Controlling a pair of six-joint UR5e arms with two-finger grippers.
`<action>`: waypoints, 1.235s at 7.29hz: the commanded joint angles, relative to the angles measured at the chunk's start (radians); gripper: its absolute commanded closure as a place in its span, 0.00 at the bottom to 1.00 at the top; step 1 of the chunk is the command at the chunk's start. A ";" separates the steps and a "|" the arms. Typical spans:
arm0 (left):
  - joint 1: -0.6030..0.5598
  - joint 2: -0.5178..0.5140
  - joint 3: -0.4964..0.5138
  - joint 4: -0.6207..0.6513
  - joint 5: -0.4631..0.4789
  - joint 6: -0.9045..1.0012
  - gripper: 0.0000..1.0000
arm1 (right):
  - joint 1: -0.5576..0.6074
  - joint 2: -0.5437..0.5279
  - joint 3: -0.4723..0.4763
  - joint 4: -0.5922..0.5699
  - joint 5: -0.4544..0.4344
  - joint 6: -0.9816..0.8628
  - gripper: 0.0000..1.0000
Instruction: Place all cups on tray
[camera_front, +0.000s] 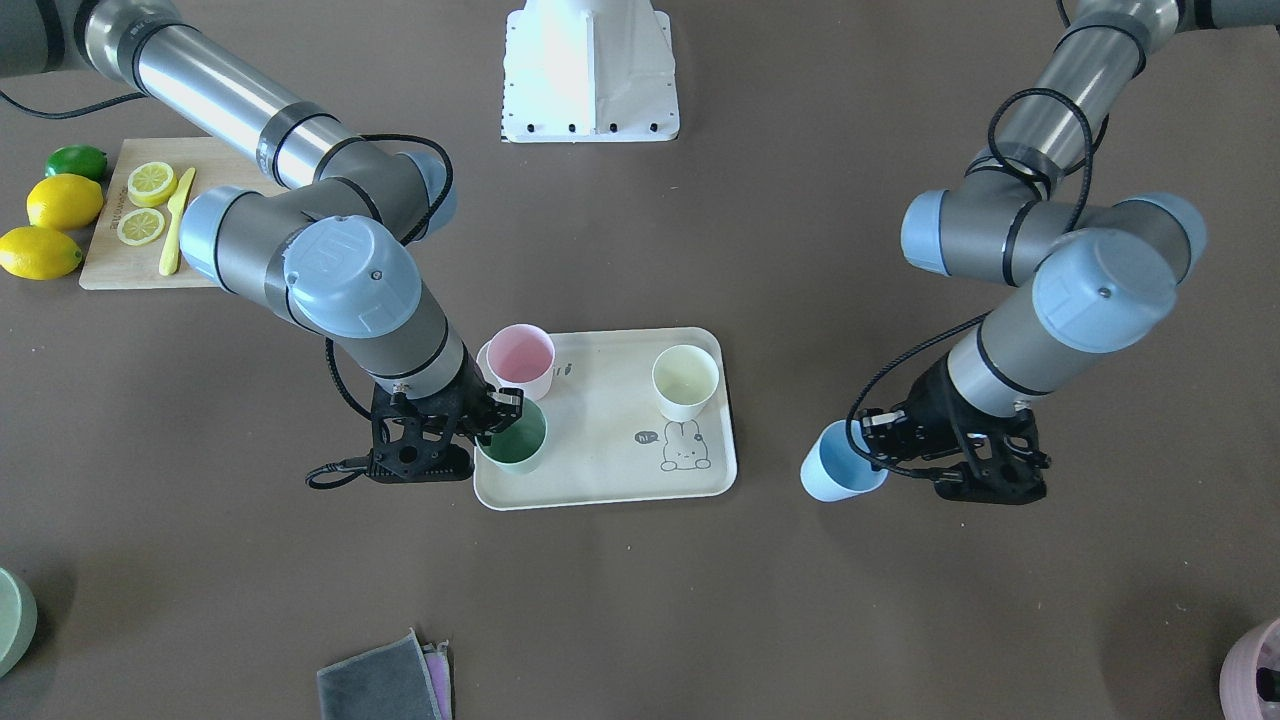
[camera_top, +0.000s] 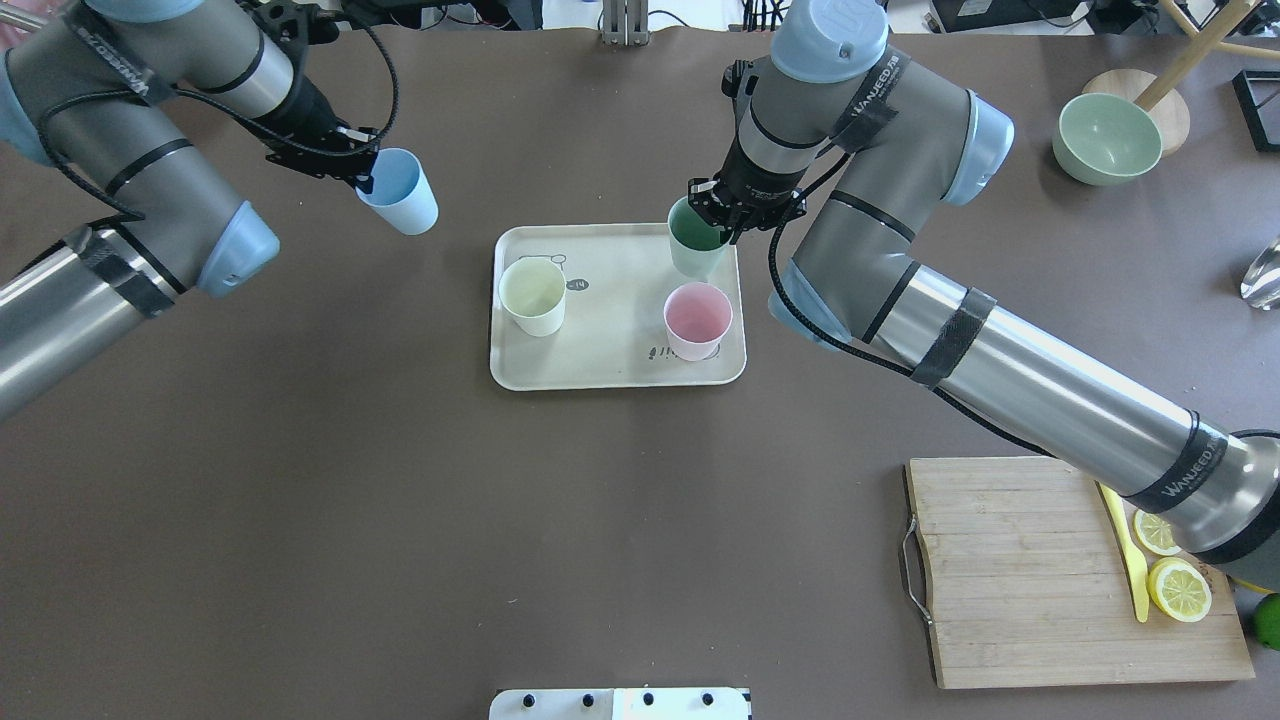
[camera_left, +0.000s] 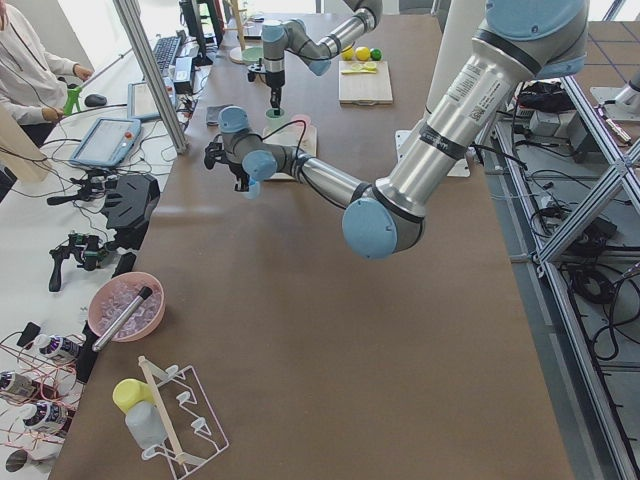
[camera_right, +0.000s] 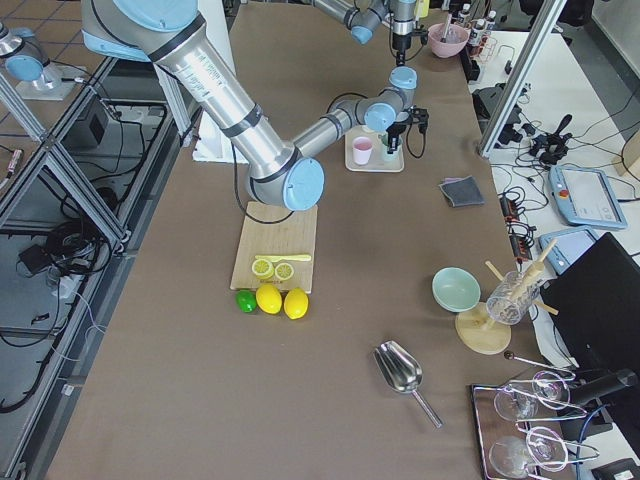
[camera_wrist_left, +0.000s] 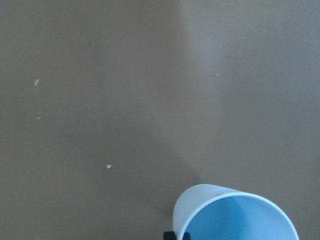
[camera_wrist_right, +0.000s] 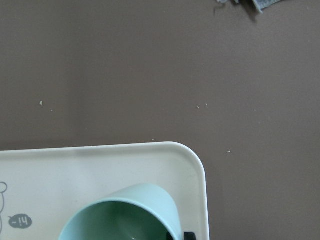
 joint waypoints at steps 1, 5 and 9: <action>0.074 -0.099 0.038 0.002 0.005 -0.107 1.00 | 0.008 -0.004 0.009 0.001 0.001 -0.008 0.00; 0.157 -0.152 0.076 0.001 0.107 -0.158 1.00 | 0.208 -0.190 0.118 -0.003 0.209 -0.211 0.00; 0.004 -0.028 0.017 0.008 -0.053 -0.002 0.02 | 0.393 -0.341 0.126 -0.012 0.284 -0.455 0.00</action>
